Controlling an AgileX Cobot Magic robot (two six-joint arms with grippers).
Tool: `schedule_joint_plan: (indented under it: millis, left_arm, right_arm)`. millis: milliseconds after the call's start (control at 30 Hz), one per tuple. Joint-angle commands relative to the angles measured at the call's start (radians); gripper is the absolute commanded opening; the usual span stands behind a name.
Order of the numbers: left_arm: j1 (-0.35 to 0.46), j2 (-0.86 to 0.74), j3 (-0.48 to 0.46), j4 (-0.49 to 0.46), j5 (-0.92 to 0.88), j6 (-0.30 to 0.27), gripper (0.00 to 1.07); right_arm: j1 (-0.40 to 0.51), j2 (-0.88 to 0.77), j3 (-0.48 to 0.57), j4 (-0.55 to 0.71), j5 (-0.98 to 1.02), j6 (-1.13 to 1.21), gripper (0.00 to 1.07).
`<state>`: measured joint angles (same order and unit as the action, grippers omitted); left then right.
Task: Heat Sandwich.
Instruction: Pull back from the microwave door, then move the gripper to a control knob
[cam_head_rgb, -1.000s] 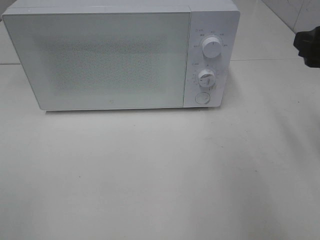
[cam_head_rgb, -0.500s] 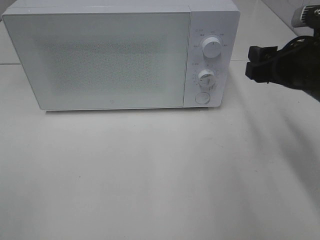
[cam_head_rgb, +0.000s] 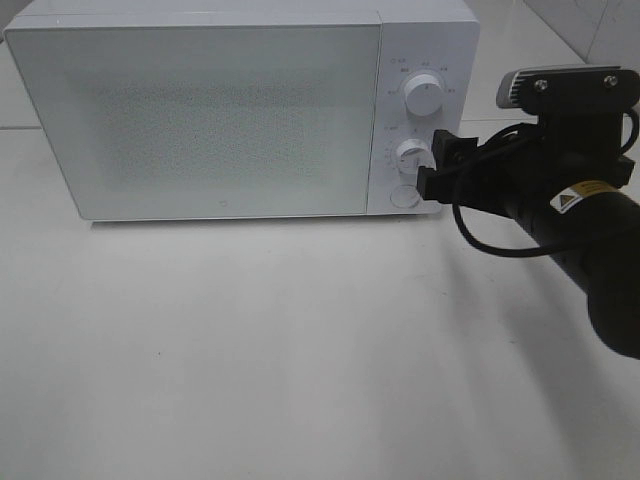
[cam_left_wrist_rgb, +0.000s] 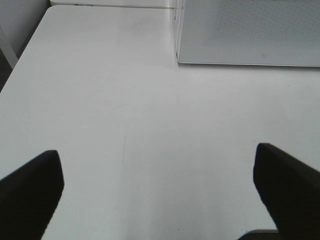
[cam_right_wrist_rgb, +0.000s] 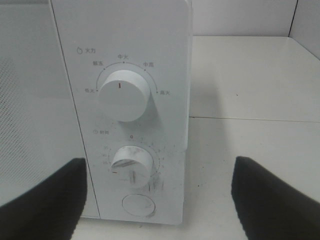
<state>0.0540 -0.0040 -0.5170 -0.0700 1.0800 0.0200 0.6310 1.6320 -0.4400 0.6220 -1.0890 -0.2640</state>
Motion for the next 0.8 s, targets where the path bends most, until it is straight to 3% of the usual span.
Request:
schedule_joint_plan:
  millis: [33,467,800]
  left_arm:
    - [0.000,-0.027,0.002,-0.002,-0.009,-0.003,0.98]
    - [0.000,-0.027,0.002,-0.002,-0.009,-0.003,0.98]
    - [0.000,-0.027,0.002,-0.002,-0.009,-0.003,0.98]
  right_arm:
    - [0.022,0.011,0.001,0.033,-0.048,-0.012,0.76]
    - [0.139,0.126,-0.008,0.126,-0.125,0.002,0.76]
    - [0.139,0.136,-0.023,0.153,-0.114,0.004,0.76]
